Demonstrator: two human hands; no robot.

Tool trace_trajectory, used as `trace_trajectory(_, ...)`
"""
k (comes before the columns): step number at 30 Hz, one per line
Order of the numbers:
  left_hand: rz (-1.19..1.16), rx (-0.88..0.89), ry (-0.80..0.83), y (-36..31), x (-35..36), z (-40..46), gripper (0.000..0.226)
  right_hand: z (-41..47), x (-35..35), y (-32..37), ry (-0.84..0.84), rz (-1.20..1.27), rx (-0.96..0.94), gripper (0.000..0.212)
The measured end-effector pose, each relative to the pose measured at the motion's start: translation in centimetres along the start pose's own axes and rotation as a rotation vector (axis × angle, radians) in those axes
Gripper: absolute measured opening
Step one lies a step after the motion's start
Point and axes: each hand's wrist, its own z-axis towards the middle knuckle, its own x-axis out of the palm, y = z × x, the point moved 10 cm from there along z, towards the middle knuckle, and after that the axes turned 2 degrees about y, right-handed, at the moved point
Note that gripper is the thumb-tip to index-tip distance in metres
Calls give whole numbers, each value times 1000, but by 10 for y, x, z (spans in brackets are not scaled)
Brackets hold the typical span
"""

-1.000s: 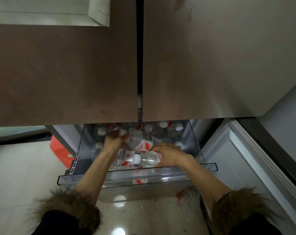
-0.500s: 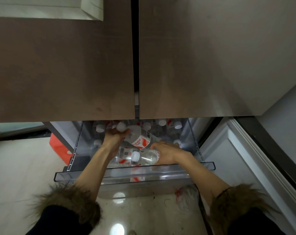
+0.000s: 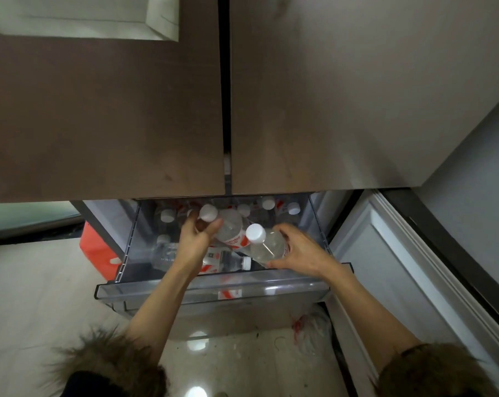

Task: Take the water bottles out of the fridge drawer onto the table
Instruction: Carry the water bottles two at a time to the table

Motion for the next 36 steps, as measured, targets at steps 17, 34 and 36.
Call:
trace_trajectory(17, 149, 666, -134, -143, -34, -164, 36, -110, -53, 101, -355, 187, -380, 63)
trace_trajectory(34, 130, 512, -770, -110, -246, -414, 7, -216, 104, 277, 109, 492, -613, 48)
trace_trajectory(36, 146, 461, -855, -91, -288, -450, 7, -222, 151, 312, 191, 423, -651, 51)
